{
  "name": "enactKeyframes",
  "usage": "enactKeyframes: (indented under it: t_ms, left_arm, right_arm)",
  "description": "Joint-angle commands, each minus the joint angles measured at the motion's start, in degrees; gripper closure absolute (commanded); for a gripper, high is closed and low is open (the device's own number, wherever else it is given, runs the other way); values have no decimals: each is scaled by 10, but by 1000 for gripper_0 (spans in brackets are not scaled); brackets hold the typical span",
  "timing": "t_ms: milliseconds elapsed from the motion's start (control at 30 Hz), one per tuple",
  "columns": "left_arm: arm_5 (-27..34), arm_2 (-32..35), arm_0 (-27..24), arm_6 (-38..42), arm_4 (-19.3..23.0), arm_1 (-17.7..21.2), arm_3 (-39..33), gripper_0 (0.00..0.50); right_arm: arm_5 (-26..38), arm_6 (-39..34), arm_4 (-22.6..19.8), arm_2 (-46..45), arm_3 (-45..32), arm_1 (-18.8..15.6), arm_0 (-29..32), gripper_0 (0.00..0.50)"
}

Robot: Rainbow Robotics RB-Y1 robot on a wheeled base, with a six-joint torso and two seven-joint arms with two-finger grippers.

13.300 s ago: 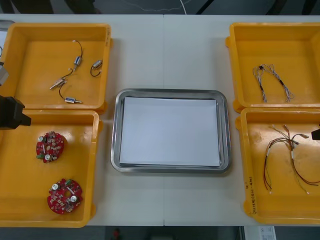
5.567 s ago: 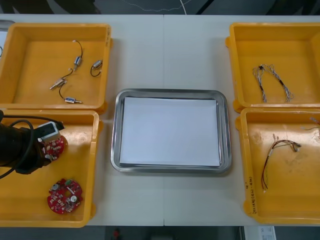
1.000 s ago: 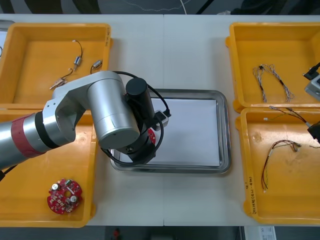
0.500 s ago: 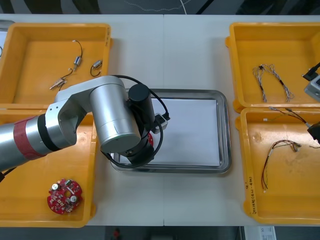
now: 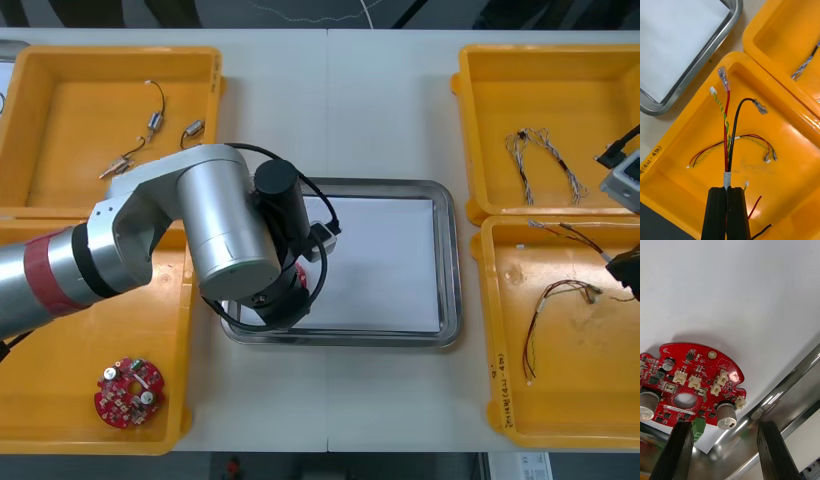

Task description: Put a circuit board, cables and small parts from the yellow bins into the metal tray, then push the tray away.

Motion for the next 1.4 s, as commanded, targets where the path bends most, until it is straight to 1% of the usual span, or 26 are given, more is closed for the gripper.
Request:
enactKeyframes:
  t_ms: [33, 100, 167, 333, 433, 533, 700, 833, 967, 1133, 1333, 1400]
  left_arm:
    - [29, 70, -23, 55, 27, 9, -34, 0]
    - [54, 101, -22, 51, 33, 12, -39, 0]
    - [73, 123, -23, 45, 41, 17, -41, 0]
    - [118, 170, -22, 40, 45, 27, -57, 0]
    - [151, 207, -22, 38, 57, 38, -68, 0]
    - [170, 236, -22, 38, 68, 51, -68, 0]
    - [206, 289, -22, 37, 79, 85, -63, 0]
    - [206, 309, -22, 31, 82, 106, -54, 0]
    - [206, 334, -22, -3, 83, 112, -20, 0]
    - [206, 384, -22, -78, 80, 113, 44, 0]
    - [206, 419, -22, -166, 51, 113, 97, 0]
    - [206, 427, -22, -189, 43, 112, 111, 0]
  right_arm:
    - [2, 27, -31, -12, -10, -20, -17, 500]
    - [2, 30, -45, -5, -10, -20, -26, 500]
    - [2, 32, -50, 10, -14, -20, -39, 500]
    - [2, 34, -44, 59, -35, -20, -73, 500]
    - [2, 34, -41, 101, -39, -20, -97, 500]
    - [2, 34, -36, 134, -39, -20, -119, 500]
    - [2, 35, -9, 226, -39, -20, -171, 500]
    - [2, 38, 23, 294, -34, -12, -209, 500]
    - [2, 42, 49, 357, -14, 24, -254, 500]
    - [2, 55, 86, 419, 15, 71, -301, 500]
    - [1, 77, 122, 489, 61, 111, -344, 500]
    - [-7, 103, 140, 510, 74, 122, -354, 500]
